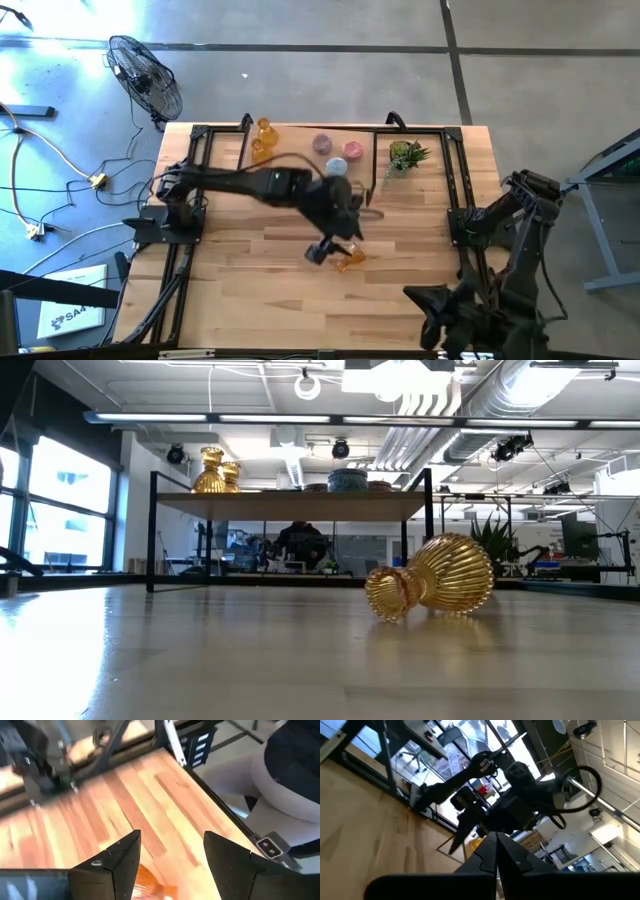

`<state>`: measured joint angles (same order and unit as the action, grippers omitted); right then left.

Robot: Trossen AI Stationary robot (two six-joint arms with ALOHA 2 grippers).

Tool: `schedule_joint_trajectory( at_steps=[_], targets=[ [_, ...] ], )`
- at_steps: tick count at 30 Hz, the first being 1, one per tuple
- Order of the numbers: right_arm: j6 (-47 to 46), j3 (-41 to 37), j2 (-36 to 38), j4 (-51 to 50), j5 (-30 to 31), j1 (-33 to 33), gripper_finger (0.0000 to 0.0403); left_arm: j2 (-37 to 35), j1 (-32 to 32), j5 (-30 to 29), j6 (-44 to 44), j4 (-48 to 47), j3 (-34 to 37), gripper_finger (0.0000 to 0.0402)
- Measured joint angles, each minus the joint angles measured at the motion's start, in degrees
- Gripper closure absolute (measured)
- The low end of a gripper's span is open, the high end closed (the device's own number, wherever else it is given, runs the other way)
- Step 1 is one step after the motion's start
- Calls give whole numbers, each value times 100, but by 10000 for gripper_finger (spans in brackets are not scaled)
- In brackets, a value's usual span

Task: Pick & Place candle stick holders
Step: Put the yellow glass candle holder on the shelf

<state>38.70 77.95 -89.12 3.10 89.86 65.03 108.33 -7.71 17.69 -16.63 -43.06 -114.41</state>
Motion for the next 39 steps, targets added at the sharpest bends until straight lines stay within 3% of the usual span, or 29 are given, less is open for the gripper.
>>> schedule_joint_trajectory(
  at_steps=[7,11,17,22,26,32,37,39],
  targets=[
    [-932,0,30,-874,11,448,403,-20,-613,-1749,1593,-466,1,188],
    [-2024,0,30,-1801,8,643,403,-20,-708,-2652,2673,-774,0,188],
    [-4307,-2,30,-3358,9,871,403,-22,-778,-3150,3449,-559,223,188],
    [-5458,-2,30,-3926,-102,1024,403,-15,-821,-3481,4028,-494,492,188],
    [-5687,-4,30,-3924,-239,1086,403,-11,-968,-3942,4196,-409,645,188],
    [-5687,-4,30,-3889,-508,1091,403,-15,-1230,-4111,4201,-140,643,188],
    [-5683,-4,30,-3891,-681,1089,403,-15,-1495,-5087,4370,-129,643,188],
    [-5688,-4,30,-3890,-734,1089,403,-15,-1580,-5226,4392,-193,643,188]
  ],
)
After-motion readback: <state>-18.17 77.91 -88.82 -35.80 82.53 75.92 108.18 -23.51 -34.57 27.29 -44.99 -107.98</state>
